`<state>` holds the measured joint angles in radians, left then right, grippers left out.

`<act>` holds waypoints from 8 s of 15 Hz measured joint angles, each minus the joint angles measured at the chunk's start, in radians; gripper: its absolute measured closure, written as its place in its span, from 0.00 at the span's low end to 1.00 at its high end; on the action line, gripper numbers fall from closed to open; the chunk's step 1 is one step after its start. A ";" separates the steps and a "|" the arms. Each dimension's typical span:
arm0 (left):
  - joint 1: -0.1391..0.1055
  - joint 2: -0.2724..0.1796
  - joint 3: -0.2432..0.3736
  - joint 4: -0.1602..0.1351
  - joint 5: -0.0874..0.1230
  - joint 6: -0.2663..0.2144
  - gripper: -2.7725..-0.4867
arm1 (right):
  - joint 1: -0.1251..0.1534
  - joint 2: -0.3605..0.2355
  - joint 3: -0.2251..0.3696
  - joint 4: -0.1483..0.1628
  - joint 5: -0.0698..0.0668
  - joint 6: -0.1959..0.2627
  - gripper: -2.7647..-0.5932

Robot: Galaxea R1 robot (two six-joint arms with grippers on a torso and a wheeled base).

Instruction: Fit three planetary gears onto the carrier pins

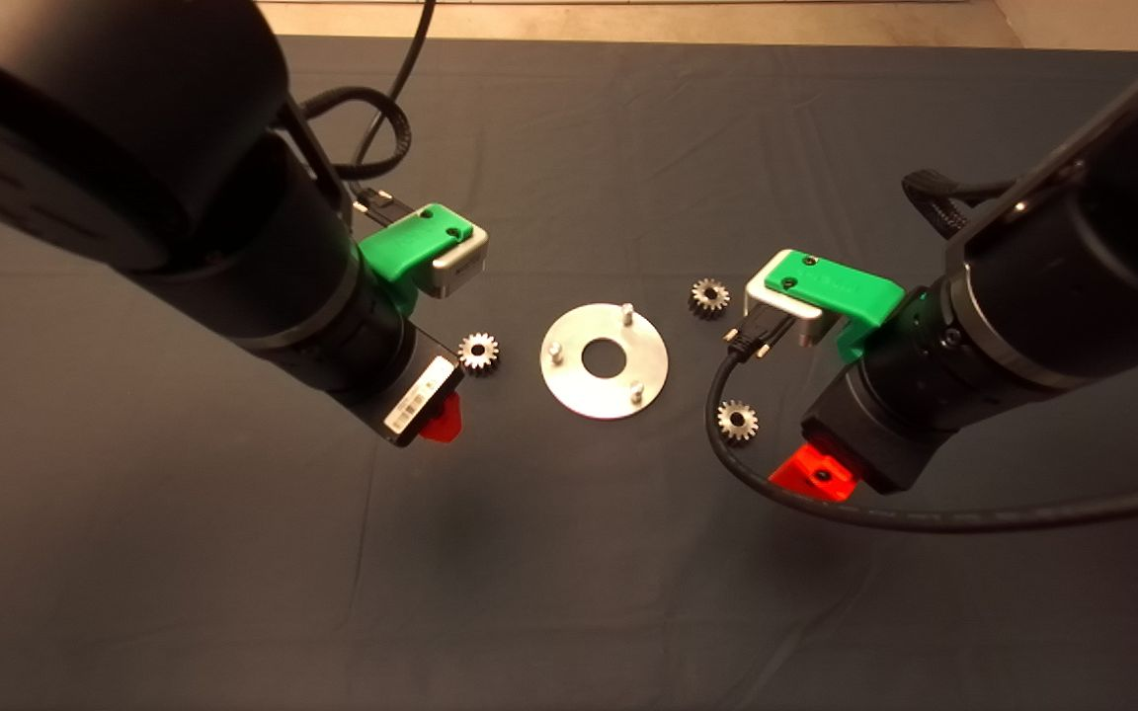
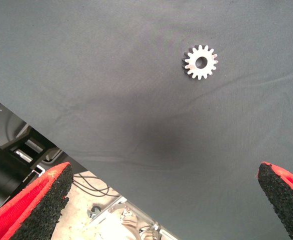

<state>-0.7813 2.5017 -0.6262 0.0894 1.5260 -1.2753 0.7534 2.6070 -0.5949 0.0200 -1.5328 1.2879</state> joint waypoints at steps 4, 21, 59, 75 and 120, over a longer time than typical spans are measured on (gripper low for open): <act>0.000 0.000 0.000 0.000 0.000 0.000 0.26 | 0.000 0.000 0.000 0.000 0.000 0.000 0.01; 0.000 0.000 0.000 0.000 0.000 0.000 0.26 | -0.324 -0.189 -0.035 -0.197 0.002 -0.112 0.01; 0.000 0.000 0.000 0.000 0.000 0.000 0.26 | -0.532 -0.092 -0.314 -0.537 0.002 -0.341 0.13; 0.000 -0.003 0.000 0.000 0.000 0.000 0.26 | -0.566 -0.091 -0.317 -0.603 0.002 -0.348 0.43; 0.000 -0.006 0.000 0.000 0.000 0.001 0.26 | -0.366 0.090 -0.332 -0.497 0.000 -0.363 0.80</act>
<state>-0.7813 2.4962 -0.6257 0.0889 1.5260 -1.2746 0.3877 2.6970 -0.9266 -0.4772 -1.5326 0.9251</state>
